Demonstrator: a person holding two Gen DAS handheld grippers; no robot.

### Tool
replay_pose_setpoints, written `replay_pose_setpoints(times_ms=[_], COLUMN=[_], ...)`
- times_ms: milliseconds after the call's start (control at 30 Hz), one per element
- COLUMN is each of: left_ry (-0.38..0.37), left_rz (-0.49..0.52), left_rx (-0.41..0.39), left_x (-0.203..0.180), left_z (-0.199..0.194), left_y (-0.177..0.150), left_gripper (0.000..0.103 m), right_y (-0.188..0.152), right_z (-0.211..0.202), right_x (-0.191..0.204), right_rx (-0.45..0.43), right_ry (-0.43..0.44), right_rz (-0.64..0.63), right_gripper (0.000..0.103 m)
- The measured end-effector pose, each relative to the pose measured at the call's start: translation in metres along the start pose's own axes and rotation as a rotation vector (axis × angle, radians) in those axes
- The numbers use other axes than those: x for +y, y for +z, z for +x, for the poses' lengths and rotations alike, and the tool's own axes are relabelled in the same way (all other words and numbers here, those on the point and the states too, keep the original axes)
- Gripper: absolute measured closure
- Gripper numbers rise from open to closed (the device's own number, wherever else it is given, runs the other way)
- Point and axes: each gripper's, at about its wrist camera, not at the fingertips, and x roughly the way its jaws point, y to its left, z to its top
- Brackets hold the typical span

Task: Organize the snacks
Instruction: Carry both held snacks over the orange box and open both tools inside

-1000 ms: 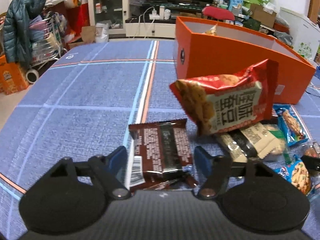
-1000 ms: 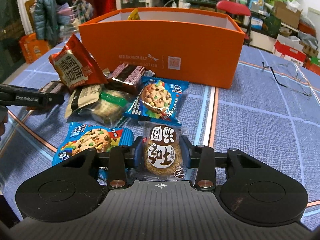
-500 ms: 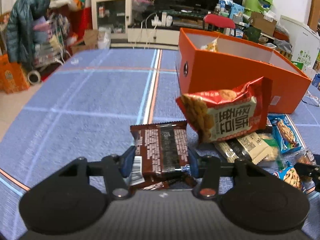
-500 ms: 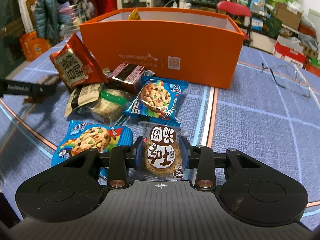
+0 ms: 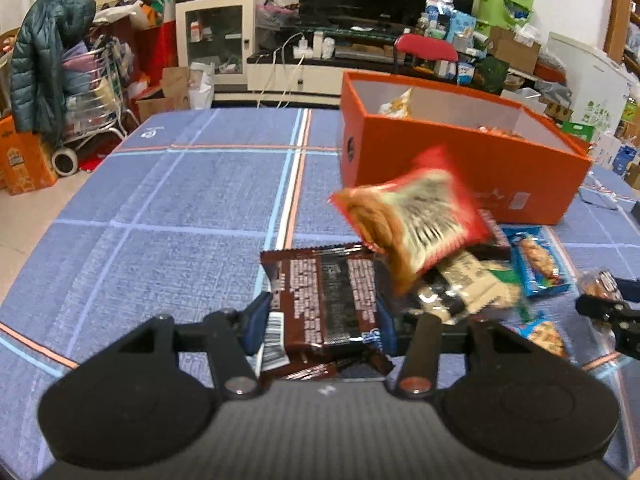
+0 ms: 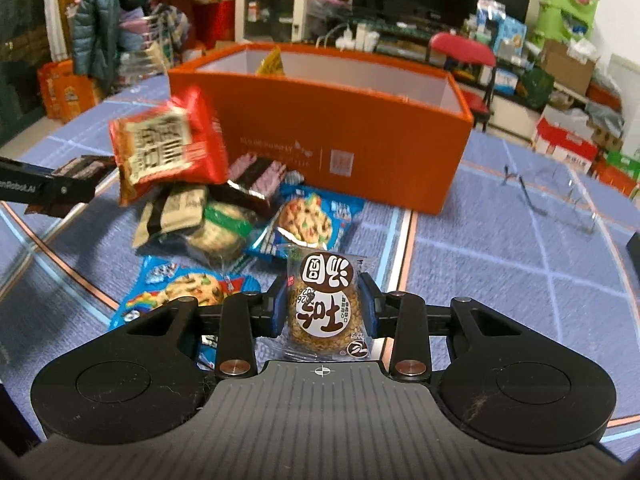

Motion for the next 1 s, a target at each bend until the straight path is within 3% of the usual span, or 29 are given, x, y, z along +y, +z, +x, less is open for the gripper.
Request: replay_pose_setpoints(times_ms=[367,667,1000], left_ry=[-0.033,0.031,-0.054], left_rz=[-0.004,0.101,0.105], left_rx=[-0.061,-0.22,-0.214], left_x=[-0.001,-0.017,-0.035], left_z=[-0.038,-0.074,-0.075], left_y=[-0.001,0.002,0.023], left_gripper=[0.053,0.053,0.053], right_y=[0.008,0.014,0.03], right_z=[-0.017,-0.033,-0.048], right_x=[0.001,0.009,-0.003], right_rx=[-0.023,-0.071,-0.118], right_ry=[-0.003,0.002,-0.001], right_rz=[0.019,0.013,0.049], right_gripper=[0.084,0.084,0.084])
